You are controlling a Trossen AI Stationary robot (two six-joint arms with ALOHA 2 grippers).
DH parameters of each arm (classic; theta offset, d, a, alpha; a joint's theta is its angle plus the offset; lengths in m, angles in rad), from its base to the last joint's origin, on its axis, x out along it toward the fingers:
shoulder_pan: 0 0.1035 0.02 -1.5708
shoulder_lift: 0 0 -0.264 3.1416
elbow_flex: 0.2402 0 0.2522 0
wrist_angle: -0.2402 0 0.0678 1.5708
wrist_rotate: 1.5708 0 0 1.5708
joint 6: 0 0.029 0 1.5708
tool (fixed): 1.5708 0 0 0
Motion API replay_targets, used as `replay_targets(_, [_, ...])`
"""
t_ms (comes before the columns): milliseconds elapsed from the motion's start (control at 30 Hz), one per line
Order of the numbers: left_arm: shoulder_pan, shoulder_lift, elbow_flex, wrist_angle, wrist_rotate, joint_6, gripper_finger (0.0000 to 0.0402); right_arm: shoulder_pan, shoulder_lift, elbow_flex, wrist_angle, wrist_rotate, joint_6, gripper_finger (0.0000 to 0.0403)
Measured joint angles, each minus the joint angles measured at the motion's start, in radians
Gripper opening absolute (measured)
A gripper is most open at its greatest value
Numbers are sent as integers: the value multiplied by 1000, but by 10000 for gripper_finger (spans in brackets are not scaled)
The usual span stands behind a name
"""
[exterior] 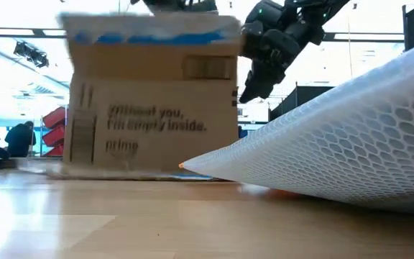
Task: Unpack boxes
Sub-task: Break down the cardboard box until it is fully flat
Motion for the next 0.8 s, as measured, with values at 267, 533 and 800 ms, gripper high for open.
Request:
replay_targets(267, [-4,14,56,91,2,0,198,-7,-67,101,-194,121,17,0])
replay_targets(533, [-17,85,46,168,44,-1,198,-136,-122,223,-381,40,323,66])
replay_targets(800, [-31,155,39,245,85,-2,198,-275,-176,342,-542,-63,641,143])
